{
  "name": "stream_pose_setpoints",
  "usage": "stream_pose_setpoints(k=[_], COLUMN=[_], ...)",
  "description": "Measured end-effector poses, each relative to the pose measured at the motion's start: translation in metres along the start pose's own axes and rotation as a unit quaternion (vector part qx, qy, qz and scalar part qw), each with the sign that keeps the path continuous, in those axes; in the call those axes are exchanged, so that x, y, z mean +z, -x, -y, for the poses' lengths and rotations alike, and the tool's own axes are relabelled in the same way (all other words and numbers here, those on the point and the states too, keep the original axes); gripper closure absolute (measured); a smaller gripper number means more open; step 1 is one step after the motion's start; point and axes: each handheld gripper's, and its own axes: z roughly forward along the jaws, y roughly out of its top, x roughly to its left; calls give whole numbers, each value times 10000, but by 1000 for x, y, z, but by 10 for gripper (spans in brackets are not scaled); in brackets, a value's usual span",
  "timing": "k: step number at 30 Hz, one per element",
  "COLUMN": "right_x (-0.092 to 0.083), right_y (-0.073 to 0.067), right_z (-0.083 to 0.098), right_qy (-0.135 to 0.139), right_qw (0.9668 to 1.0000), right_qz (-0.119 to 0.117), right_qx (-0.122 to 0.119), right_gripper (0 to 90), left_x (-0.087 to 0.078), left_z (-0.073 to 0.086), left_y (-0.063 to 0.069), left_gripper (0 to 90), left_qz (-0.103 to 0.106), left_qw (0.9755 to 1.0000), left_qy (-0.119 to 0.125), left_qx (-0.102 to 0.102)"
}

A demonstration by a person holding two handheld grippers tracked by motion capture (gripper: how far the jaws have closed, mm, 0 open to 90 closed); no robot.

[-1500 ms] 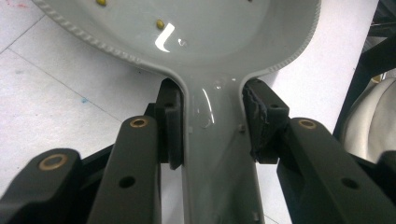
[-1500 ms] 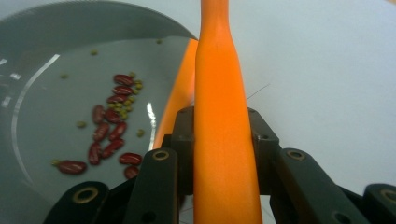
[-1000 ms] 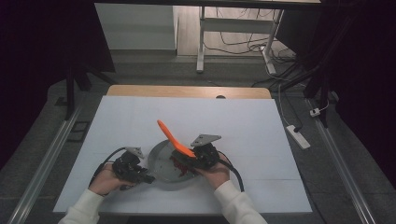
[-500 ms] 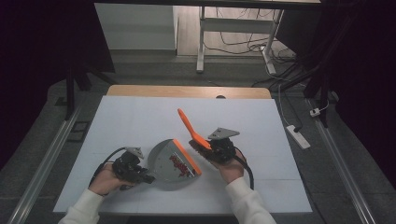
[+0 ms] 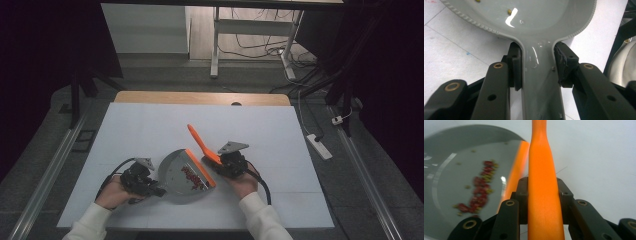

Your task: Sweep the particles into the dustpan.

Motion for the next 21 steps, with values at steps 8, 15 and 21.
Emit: stream_pose_setpoints(k=[8, 15, 21], right_x=[2, -9, -23], right_y=[-26, -20, 1], right_z=[-7, -11, -9], right_qy=[245, 551, 679], right_qw=[9987, 9977, 9977], right_qz=[-443, -386, -54], right_qx=[-99, -75, 27], right_gripper=[701, 702, 702], left_x=[0, -1, 0], left_z=[0, 0, 1], left_y=[1, 1, 1], left_gripper=[619, 619, 619], left_qz=[-40, -38, -68], left_qw=[10000, 10000, 9999], left_qy=[39, 82, 156], left_qx=[13, 4, 24])
